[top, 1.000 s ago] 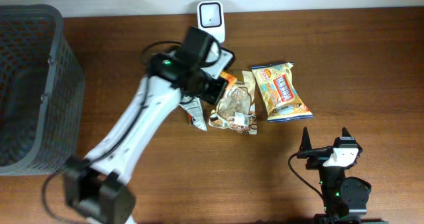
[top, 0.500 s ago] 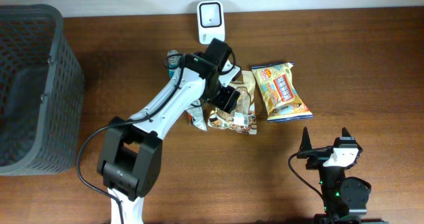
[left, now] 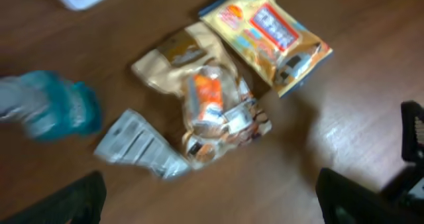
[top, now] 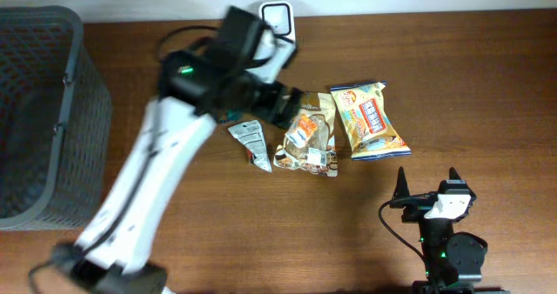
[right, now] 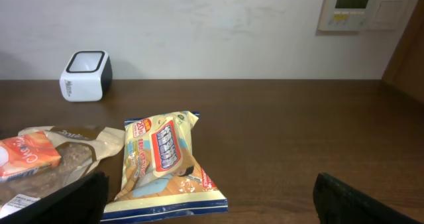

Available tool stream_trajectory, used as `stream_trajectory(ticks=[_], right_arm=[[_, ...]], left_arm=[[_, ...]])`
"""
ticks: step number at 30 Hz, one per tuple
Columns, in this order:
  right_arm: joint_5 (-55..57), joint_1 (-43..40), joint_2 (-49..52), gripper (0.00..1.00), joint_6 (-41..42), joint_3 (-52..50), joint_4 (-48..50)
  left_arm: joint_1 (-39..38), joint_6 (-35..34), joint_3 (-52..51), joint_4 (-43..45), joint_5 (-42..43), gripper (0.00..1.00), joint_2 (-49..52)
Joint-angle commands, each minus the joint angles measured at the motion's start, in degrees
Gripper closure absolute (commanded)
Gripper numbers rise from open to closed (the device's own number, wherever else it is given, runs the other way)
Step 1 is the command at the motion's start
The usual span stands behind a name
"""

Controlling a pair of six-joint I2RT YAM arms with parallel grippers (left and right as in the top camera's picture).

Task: Scan the item barcode
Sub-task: 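Withdraw the left gripper back toward the basket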

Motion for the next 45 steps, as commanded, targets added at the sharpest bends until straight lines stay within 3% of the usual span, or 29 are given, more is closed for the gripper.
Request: stream_trajectory(ticks=[1, 11, 16, 22, 29, 33, 38, 45], right_arm=[[0.5, 0.3, -0.4, 0.02, -0.1, -0.4, -0.3], [0.5, 0.3, -0.4, 0.02, -0.1, -0.4, -0.3], [0.5, 0.3, -0.4, 0.02, -0.1, -0.4, -0.3], [0.5, 0.3, -0.4, 0.02, -0.1, -0.4, -0.3], [0.5, 0.3, -0.4, 0.02, -0.1, -0.4, -0.3], [0.5, 0.3, -0.4, 0.02, -0.1, -0.4, -0.3], [-0.9, 0.3, -0.4, 0.02, 0.0, -0.4, -0.2], [-9.0, 0.3, -0.4, 0.02, 2.8, -0.4, 0.7]], left_arm=[[6.9, -0.2, 0.7, -5.3, -0.9, 0.01, -8.3], [19.3, -0.2, -0.6, -19.6, -3.3, 0.01, -23.3], [21.7, -2.2, -5.9, -18.8, -3.3, 0.01, -31.5], [23.7, -5.2, -15.1, -10.3, -3.3, 0.00, -39.9], [24.8, -8.6, -23.6, -0.5, -3.3, 0.01, -37.2], [32.3, -12.6, -23.5, 2.5, -3.2, 0.01, -32.6], [44.0, -18.4, -23.5, 2.7, 1.7, 0.01, -29.0], [46.0, -18.4, -23.5, 1.9, 3.3, 0.01, -28.2]])
